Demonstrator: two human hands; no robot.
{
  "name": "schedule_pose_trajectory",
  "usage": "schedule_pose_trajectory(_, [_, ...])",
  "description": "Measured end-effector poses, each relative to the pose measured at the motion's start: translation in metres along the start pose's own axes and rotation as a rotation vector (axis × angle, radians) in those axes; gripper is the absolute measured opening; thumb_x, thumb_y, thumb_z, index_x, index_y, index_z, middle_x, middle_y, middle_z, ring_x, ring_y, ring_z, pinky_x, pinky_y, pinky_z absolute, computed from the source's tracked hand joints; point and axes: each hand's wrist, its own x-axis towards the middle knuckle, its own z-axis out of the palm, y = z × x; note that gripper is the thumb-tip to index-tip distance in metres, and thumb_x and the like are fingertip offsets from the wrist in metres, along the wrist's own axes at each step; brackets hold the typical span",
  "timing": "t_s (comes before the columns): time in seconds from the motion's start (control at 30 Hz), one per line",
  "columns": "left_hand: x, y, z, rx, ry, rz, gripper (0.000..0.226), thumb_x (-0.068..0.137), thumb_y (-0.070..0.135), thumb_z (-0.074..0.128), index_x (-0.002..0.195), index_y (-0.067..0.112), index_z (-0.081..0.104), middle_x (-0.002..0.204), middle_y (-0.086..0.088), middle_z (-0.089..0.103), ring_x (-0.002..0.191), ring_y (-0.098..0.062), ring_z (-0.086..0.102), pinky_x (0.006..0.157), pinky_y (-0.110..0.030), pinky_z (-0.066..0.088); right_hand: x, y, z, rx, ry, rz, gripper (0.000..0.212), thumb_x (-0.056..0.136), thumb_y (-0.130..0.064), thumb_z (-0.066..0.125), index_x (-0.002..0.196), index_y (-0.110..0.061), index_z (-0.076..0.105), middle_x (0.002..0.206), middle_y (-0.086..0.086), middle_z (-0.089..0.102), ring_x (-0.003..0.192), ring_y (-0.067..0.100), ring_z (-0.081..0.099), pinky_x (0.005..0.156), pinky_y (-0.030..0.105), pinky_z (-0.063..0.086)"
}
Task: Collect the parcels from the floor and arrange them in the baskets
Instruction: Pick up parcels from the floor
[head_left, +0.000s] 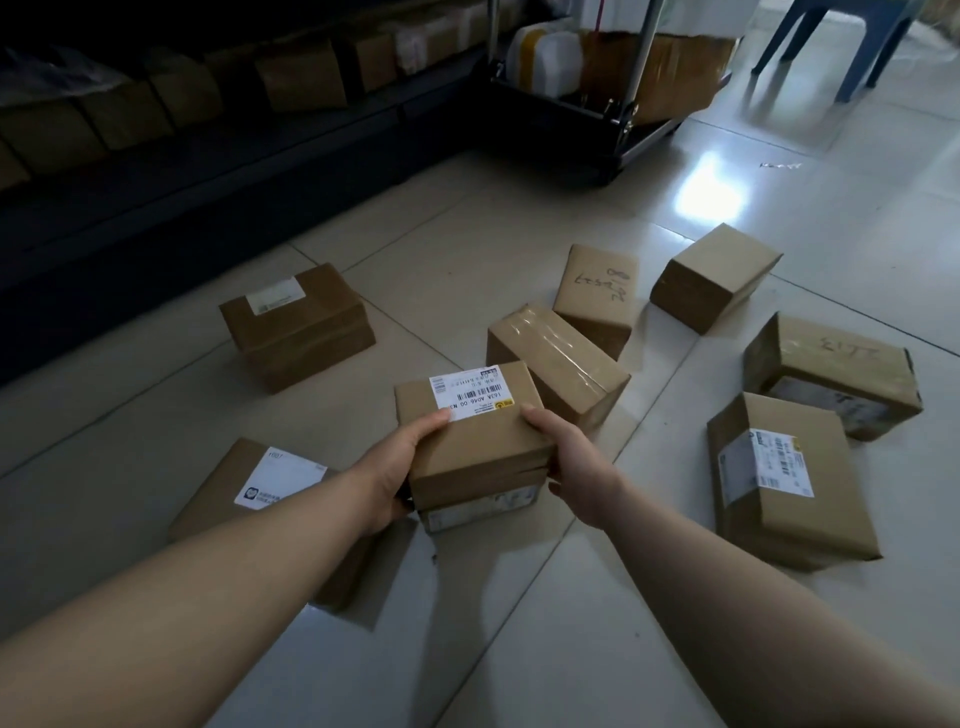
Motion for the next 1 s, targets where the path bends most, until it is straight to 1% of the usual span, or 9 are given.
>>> schedule_pose_trajectory(0.07, [0.006,0.003,0.0,-0.011,0.044,0.017,0.051,0.075,0.055,0.069,0.115,0.023,0.062,0.112,-0.013,0.065,0.105,-0.03,0.06,0.086,-0.036,0.047,0.006,0.001,0.003,0.058,0.006,-0.032,0.026,0.093,-0.043,0.055,0.097,-0.019,0.064,0.09,0.0,0.064,0.086,0.015,0.057,0.094,0.031,0.041])
schedule_pose_trajectory(0.17, [0.009,0.014,0.001,-0.004,0.077,0.025,0.047,0.076,0.054,0.068,0.11,0.021,0.062,0.108,-0.012,0.065,0.098,-0.028,0.059,0.083,-0.035,0.047,0.014,-0.004,0.01,0.091,0.029,-0.086,0.016,0.092,-0.04,0.055,0.091,-0.026,0.064,0.092,-0.001,0.064,0.09,0.016,0.058,0.098,0.036,0.043])
schedule_pose_trajectory(0.33, [-0.021,0.051,-0.002,-0.081,0.067,0.015,0.029,0.081,0.047,0.065,0.098,0.024,0.067,0.091,-0.004,0.069,0.082,-0.019,0.06,0.077,-0.031,0.048,-0.003,-0.042,0.021,0.16,0.12,-0.079,0.016,0.088,-0.039,0.061,0.088,-0.023,0.065,0.089,0.0,0.064,0.08,0.014,0.058,0.081,0.03,0.046])
schedule_pose_trajectory(0.53, [-0.105,0.111,-0.023,-0.151,0.089,0.01,0.027,0.08,0.044,0.065,0.098,0.025,0.07,0.088,-0.001,0.071,0.08,-0.018,0.063,0.082,-0.033,0.05,-0.068,-0.124,0.043,0.121,0.104,-0.045,0.018,0.086,-0.04,0.063,0.077,-0.025,0.064,0.071,-0.006,0.063,0.068,0.012,0.057,0.065,0.027,0.041])
schedule_pose_trajectory(0.6, [-0.146,0.135,-0.034,-0.187,0.116,0.004,0.027,0.08,0.045,0.066,0.097,0.025,0.07,0.085,0.0,0.072,0.08,-0.018,0.063,0.083,-0.034,0.05,-0.1,-0.156,0.058,0.109,0.072,-0.035,0.018,0.084,-0.041,0.065,0.079,-0.024,0.067,0.077,-0.005,0.067,0.076,0.014,0.061,0.076,0.029,0.048])
schedule_pose_trajectory(0.67, [-0.193,0.161,-0.046,-0.217,0.147,0.002,0.026,0.08,0.045,0.066,0.096,0.025,0.07,0.081,0.001,0.071,0.077,-0.018,0.063,0.079,-0.032,0.05,-0.137,-0.19,0.074,0.072,0.027,-0.034,0.02,0.082,-0.043,0.066,0.084,-0.023,0.07,0.089,-0.001,0.069,0.086,0.018,0.062,0.092,0.036,0.047])
schedule_pose_trajectory(0.83, [-0.327,0.239,-0.072,-0.295,0.235,0.012,0.022,0.081,0.045,0.065,0.087,0.024,0.069,0.067,0.005,0.07,0.068,-0.015,0.061,0.065,-0.027,0.047,-0.246,-0.286,0.112,-0.019,-0.108,-0.04,0.025,0.088,-0.045,0.059,0.091,-0.022,0.069,0.087,-0.001,0.068,0.079,0.015,0.062,0.077,0.03,0.046])
schedule_pose_trajectory(0.9, [-0.386,0.271,-0.081,-0.315,0.277,0.036,0.023,0.081,0.045,0.065,0.088,0.023,0.069,0.072,0.003,0.07,0.068,-0.015,0.061,0.063,-0.027,0.048,-0.293,-0.324,0.125,-0.055,-0.164,-0.053,0.028,0.089,-0.047,0.057,0.095,-0.022,0.069,0.09,0.001,0.07,0.082,0.016,0.064,0.076,0.03,0.047])
schedule_pose_trajectory(1.0, [-0.475,0.313,-0.093,-0.341,0.345,0.072,0.025,0.081,0.046,0.067,0.089,0.023,0.068,0.081,-0.002,0.069,0.075,-0.018,0.061,0.077,-0.033,0.05,-0.369,-0.383,0.146,-0.098,-0.223,-0.063,0.032,0.088,-0.051,0.059,0.1,-0.023,0.068,0.097,0.005,0.071,0.089,0.02,0.065,0.081,0.032,0.05])
